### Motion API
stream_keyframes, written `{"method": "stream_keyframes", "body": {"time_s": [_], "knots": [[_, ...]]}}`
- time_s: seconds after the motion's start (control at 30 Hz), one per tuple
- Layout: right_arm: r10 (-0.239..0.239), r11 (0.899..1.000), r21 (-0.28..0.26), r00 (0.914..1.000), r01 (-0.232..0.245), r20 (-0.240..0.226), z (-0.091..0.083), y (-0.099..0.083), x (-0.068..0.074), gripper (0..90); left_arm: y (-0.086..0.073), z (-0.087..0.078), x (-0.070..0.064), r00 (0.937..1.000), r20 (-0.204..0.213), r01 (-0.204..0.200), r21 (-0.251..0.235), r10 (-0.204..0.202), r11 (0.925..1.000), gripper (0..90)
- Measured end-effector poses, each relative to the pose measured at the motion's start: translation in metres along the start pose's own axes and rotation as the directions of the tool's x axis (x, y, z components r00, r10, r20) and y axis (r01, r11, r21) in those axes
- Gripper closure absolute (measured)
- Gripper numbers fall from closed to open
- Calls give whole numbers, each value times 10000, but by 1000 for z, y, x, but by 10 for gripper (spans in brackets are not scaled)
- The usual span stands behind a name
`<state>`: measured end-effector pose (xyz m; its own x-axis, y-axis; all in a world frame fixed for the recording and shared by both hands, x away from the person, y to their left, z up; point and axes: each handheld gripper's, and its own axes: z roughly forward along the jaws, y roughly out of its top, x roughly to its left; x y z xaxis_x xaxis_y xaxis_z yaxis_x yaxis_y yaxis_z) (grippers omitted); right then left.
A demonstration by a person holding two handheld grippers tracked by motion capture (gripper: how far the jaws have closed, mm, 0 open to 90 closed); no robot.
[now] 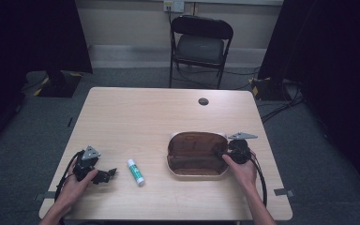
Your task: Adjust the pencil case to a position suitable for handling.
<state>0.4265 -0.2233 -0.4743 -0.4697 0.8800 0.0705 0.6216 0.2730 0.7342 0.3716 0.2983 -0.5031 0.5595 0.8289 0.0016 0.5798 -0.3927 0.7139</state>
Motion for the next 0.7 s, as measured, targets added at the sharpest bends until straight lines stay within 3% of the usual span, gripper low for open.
{"method": "stream_keyframes", "body": {"time_s": [0.7], "knots": [[-451, 9977, 472, 9965, 485, -700, 7, -2, 16, 357, 0, 0, 0, 10000, 2, 2, 2, -2, 10000, 0]]}}
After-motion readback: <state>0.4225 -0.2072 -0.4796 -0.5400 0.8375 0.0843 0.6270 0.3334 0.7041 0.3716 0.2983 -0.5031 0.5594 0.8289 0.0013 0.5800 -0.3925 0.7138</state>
